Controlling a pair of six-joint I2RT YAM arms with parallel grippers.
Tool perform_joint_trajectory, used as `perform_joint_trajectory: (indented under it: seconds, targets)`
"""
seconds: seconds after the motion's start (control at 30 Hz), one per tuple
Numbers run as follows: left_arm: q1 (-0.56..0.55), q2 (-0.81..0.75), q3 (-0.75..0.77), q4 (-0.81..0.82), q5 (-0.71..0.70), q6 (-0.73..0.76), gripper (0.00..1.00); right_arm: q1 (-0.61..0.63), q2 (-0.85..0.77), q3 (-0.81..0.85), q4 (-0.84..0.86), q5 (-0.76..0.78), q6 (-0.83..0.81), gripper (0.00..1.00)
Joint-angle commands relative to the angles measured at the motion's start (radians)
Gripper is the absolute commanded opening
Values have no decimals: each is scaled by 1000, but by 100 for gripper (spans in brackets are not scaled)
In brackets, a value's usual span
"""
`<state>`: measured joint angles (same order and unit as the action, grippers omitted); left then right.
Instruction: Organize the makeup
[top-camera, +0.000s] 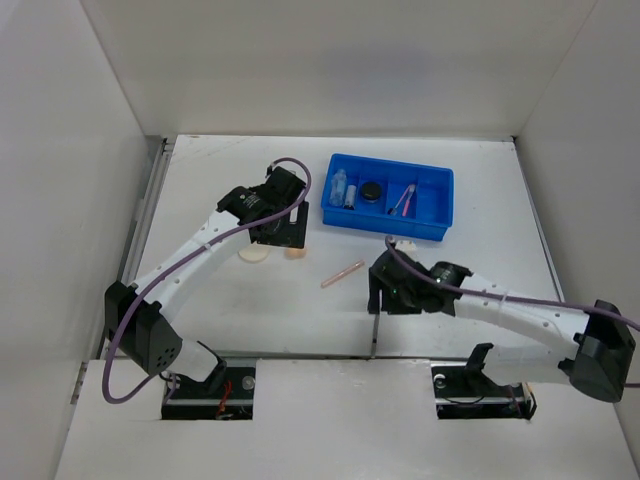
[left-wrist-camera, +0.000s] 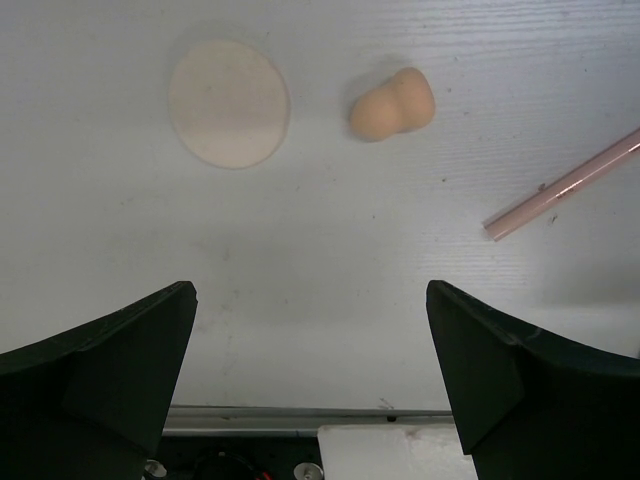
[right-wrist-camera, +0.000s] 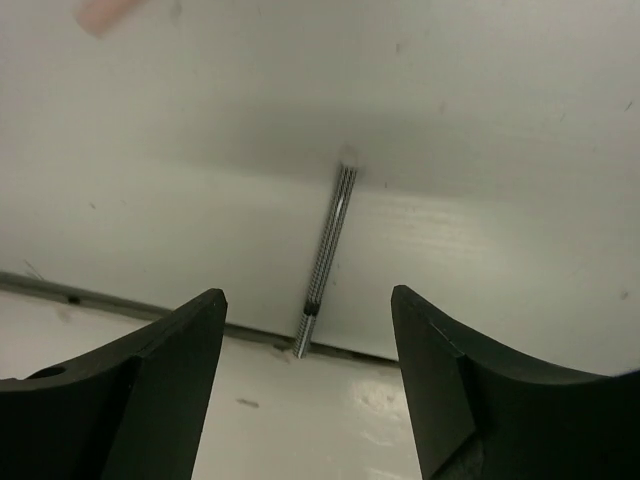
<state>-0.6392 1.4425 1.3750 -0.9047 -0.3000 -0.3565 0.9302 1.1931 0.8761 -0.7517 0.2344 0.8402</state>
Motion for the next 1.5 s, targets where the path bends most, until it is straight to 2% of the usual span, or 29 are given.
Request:
perform_joint_trajectory:
  seconds: [0.0,0.17,0.33,0.47,0.67,0.73,0.77,0.83,0.9,1.0,1.13,1.2,1.33,1.47]
  targets:
    - [1,-54,-10,1,-10,1,99,96,-14,-84,0,-26,194,73]
    - [1,-64,-19,1,-10,1,99,191,116,-132,118,-40,279,73]
    - [1,-73,-28,1,-10,1,99,213,241,-132,198,-40,280,69]
    - [1,-64,-28,1,-10,1,99,213,304,-108,176,20,269,60]
    - [1,-54,-28,1,-10,1,99,203,382,-89,176,56,250,37]
    - [1,-54,-28,1,-10,1,99,194,382,-89,176,56,240,23]
    - [1,-45,-28,1,-10,1,99,194,367,-98,189,56,231,19]
    - [1,-45,-28,1,-10,1,99,171,346,-98,180,69,231,12]
    - [1,-45,-18,1,-19,10,99,159,294,-80,129,91,231,11]
    - [1,-36,-7,1,-19,10,99,110,206,-14,43,152,183,9]
    - [1,-36,4,1,-19,19,99,-48,119,86,11,187,39,9]
    - [1,-27,13,1,-19,19,99,-167,118,170,11,197,-33,9]
    - [1,-16,22,1,-19,19,99,-349,239,368,64,197,-232,9]
    - [1,-16,33,-17,-28,19,99,-497,416,587,94,155,-323,9]
